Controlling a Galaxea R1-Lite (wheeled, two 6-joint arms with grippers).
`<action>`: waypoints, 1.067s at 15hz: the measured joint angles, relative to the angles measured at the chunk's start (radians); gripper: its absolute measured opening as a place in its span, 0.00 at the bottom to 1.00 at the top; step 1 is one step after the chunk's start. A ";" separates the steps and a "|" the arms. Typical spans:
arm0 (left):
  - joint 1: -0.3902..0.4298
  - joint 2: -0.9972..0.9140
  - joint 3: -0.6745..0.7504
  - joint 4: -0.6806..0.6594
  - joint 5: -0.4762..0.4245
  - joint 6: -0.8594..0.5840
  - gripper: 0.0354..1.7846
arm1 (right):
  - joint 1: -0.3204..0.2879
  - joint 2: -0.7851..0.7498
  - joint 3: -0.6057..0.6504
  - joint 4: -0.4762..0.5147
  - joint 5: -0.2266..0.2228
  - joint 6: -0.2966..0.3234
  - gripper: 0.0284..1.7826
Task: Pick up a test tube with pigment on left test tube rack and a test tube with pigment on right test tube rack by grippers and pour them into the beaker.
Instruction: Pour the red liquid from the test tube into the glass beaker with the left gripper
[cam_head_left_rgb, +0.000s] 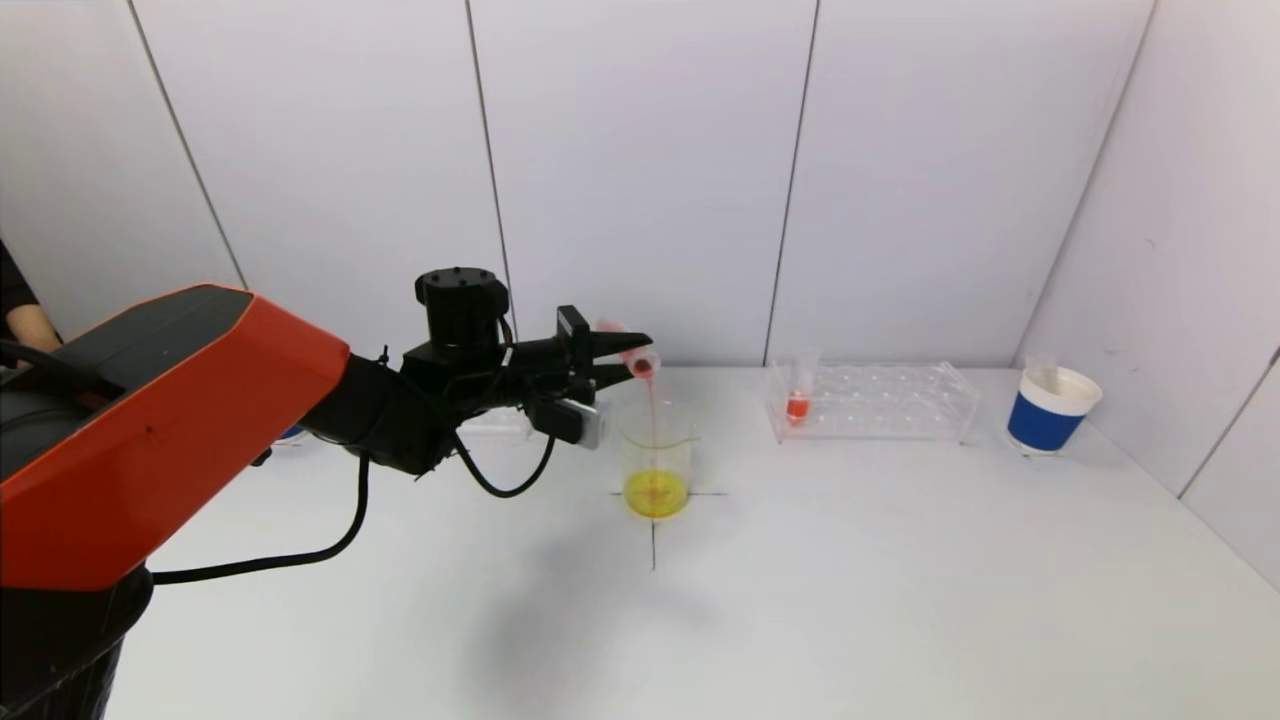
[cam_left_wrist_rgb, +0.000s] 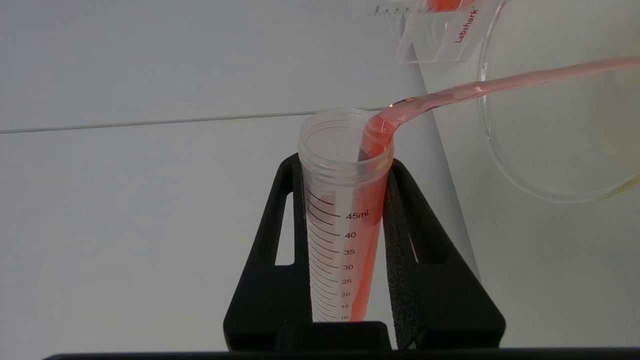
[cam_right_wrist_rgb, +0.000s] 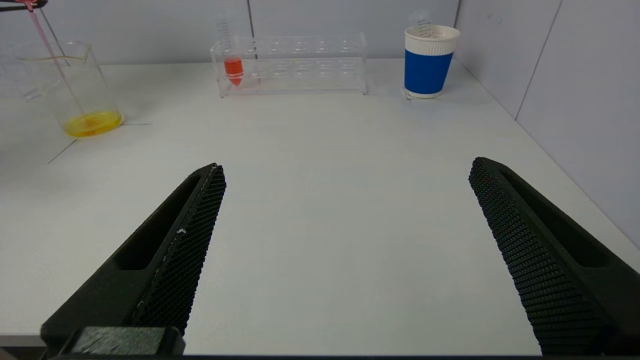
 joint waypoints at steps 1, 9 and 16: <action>0.000 0.001 0.000 0.000 0.000 0.001 0.23 | 0.000 0.000 0.000 0.000 0.000 0.000 0.99; -0.001 0.007 -0.003 -0.001 0.000 0.057 0.23 | 0.000 0.000 0.000 0.000 0.000 0.000 0.99; -0.001 0.013 -0.008 0.000 -0.001 0.140 0.23 | 0.000 0.000 0.000 0.000 0.000 0.000 0.99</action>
